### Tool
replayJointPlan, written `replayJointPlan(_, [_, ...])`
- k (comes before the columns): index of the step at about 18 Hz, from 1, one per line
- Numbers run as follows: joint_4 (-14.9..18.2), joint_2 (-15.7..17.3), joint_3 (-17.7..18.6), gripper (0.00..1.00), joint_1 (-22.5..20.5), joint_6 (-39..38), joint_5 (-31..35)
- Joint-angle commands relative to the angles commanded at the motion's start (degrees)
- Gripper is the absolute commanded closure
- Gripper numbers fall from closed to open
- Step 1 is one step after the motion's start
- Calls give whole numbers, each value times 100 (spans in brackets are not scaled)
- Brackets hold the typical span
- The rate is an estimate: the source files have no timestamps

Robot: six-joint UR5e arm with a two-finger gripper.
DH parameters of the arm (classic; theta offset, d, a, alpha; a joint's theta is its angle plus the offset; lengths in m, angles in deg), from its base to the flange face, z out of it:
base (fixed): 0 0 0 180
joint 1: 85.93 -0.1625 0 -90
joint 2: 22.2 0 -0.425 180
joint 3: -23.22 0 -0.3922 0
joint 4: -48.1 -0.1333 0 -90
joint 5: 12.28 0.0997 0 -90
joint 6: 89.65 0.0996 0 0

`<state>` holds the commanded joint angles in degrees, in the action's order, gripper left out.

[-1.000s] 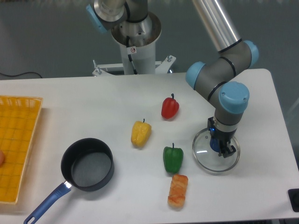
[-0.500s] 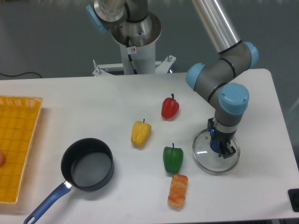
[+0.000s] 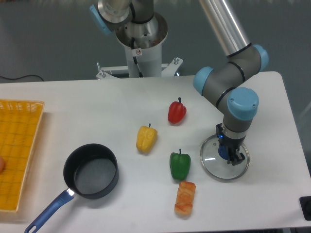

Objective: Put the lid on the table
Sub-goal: 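Hold the lid flat on the table and open the gripper, then raise the gripper up off the lid knob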

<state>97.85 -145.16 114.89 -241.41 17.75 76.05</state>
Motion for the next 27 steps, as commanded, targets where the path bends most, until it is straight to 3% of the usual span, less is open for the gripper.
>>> replayJointPlan(13, [0, -9, 0, 35, 0, 0, 0])
replayJointPlan(15, [0, -9, 0, 24, 0, 0, 9])
replayJointPlan(19, [9, -9, 0, 17, 0, 9, 9])
replayJointPlan(22, [17, 17, -9, 0, 0, 35, 9])
replayJointPlan(27, [44, 211, 9, 0, 9, 44, 62])
